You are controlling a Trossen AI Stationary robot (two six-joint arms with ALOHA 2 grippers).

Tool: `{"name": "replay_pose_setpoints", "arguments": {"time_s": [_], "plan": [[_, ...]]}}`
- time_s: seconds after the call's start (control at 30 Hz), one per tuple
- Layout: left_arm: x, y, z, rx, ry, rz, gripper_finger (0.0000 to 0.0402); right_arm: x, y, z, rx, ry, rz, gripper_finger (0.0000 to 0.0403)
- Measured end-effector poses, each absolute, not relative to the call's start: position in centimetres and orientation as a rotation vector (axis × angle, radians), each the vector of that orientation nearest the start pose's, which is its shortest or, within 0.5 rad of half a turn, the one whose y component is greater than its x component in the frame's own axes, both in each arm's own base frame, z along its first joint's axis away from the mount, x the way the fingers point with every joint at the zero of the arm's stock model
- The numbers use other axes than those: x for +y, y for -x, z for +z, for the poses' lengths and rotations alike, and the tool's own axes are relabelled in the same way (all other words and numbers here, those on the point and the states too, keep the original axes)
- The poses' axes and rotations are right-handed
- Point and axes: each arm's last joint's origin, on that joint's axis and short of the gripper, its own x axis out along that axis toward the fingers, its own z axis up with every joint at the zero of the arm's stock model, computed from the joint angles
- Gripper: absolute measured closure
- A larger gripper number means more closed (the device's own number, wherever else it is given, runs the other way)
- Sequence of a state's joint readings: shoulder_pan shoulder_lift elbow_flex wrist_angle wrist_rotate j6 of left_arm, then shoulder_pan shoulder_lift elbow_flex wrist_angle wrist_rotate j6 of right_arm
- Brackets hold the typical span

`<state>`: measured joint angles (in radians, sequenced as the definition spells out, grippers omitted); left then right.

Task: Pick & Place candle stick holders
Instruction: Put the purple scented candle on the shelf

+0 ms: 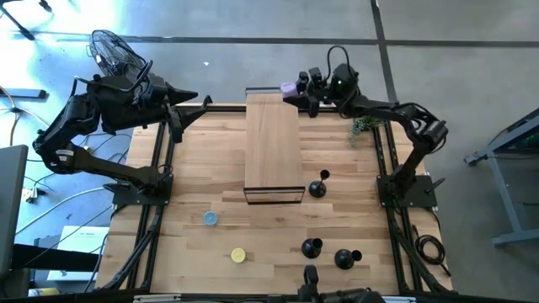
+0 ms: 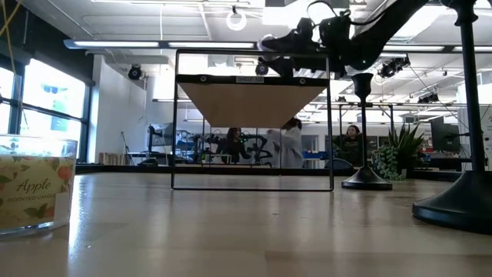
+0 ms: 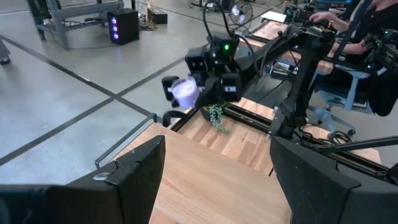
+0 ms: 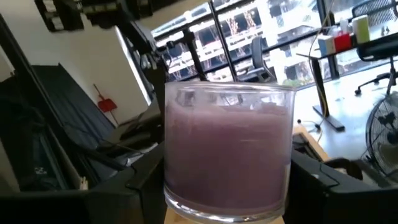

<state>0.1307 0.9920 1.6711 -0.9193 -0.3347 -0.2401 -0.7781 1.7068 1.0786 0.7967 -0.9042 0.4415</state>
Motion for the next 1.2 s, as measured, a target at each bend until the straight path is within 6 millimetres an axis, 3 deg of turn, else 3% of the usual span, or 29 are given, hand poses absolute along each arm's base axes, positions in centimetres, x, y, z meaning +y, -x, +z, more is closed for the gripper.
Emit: {"name": "replay_pose_setpoints", "arguments": {"time_s": [0.47,1.2], "plan": [[2.5,-11.9,50.2,0.193,0.177,0.484,0.0115,-23.8,-27.5,24.4,0.008,-0.392,0.086,0.0187],[2.5,-11.9,50.3,0.188,0.176,0.496,0.0115,-23.3,-28.2,22.3,0.163,-0.208,-0.118,0.0187]]}}
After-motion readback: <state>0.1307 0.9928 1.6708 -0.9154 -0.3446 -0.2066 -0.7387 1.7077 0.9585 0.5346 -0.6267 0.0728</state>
